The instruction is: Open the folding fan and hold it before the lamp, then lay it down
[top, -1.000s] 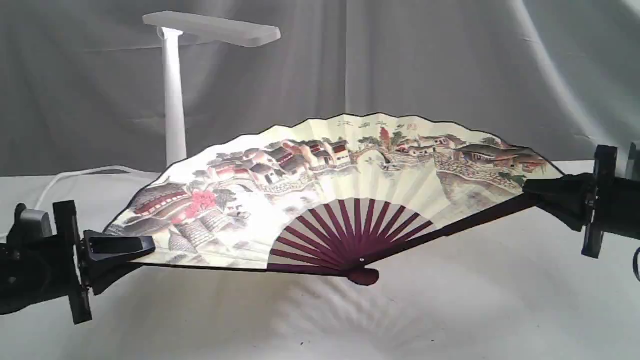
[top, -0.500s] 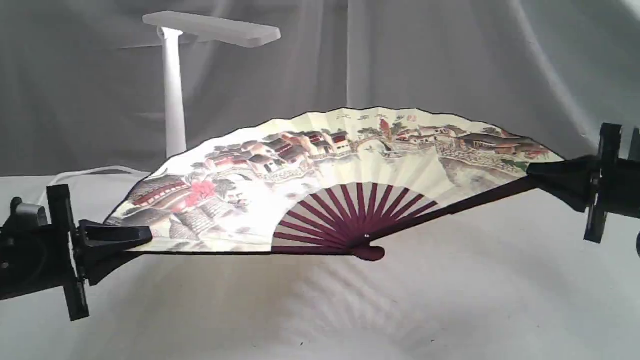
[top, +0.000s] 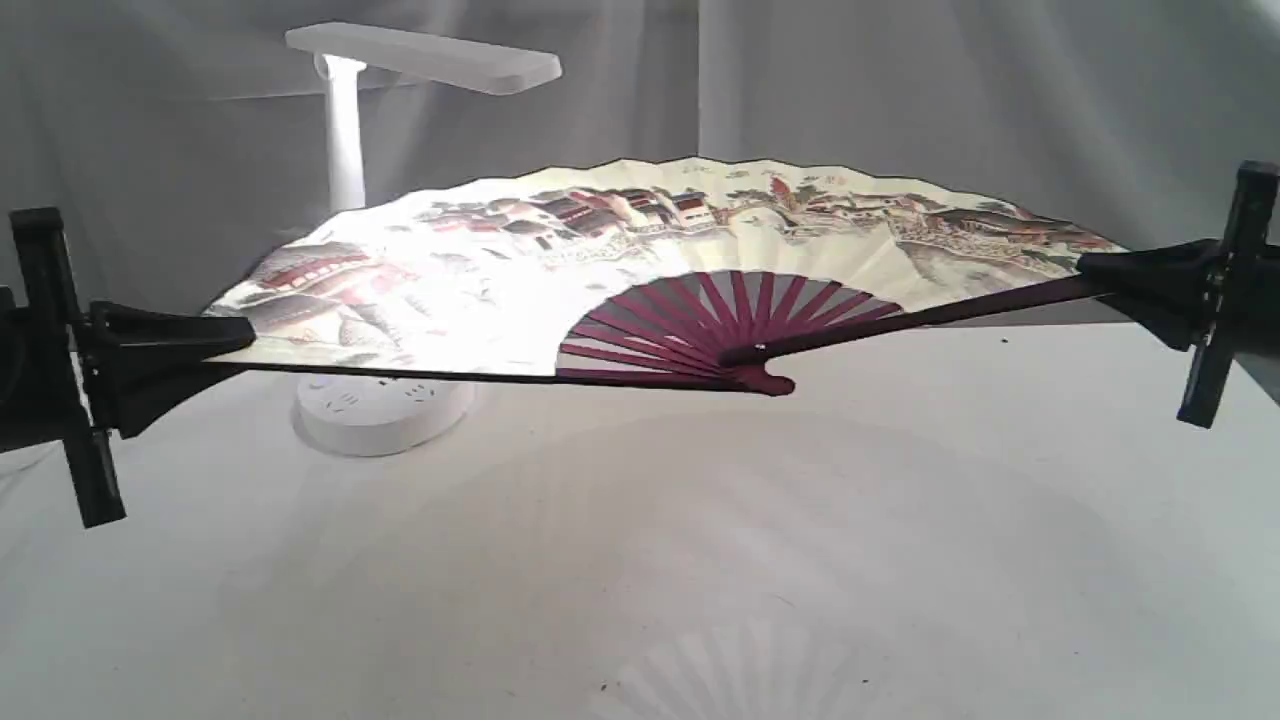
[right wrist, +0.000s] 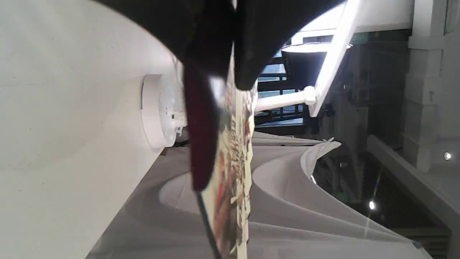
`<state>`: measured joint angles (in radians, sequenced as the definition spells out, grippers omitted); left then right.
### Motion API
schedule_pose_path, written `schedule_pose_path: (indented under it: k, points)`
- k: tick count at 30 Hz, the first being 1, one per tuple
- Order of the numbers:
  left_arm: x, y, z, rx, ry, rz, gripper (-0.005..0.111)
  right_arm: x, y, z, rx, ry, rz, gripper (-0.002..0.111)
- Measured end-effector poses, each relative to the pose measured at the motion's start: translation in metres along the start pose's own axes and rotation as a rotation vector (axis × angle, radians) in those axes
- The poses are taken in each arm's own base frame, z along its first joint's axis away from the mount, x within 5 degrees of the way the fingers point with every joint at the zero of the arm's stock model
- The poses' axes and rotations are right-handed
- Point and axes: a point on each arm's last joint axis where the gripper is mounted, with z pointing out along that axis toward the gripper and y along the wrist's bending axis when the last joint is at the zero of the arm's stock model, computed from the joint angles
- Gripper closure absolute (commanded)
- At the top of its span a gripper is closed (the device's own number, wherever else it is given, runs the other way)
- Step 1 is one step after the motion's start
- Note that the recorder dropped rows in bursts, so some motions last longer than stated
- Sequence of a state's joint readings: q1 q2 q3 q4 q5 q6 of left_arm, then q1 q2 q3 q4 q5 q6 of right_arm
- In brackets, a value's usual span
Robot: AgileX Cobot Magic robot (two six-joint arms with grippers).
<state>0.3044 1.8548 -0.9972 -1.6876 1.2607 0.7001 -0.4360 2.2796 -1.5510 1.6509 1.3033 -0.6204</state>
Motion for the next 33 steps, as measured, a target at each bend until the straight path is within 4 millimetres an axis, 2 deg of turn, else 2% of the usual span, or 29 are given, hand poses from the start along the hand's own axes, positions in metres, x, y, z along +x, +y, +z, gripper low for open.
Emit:
schedule_pose_path:
  k: [8, 12, 14, 18, 33]
  points:
    - [0.01, -0.028, -0.007, -0.013, -0.031, 0.024, 0.107, 0.001, 0.005, 0.002, -0.011, 0.001, 0.037, 0.108]
    - [0.013, -0.038, -0.012, -0.004, -0.054, 0.049, 0.107, 0.006, 0.026, 0.004, -0.035, 0.001, -0.005, 0.108]
    - [0.013, -0.042, -0.014, 0.006, -0.069, 0.044, 0.107, 0.01, 0.042, 0.006, -0.056, 0.001, -0.039, 0.108]
    - [0.012, -0.045, -0.017, 0.017, -0.084, 0.037, 0.107, 0.012, 0.057, 0.004, -0.072, -0.007, -0.07, 0.108]
    - [0.017, -0.055, -0.021, 0.038, -0.081, 0.041, 0.107, 0.014, 0.059, 0.011, -0.074, -0.016, -0.058, 0.108]
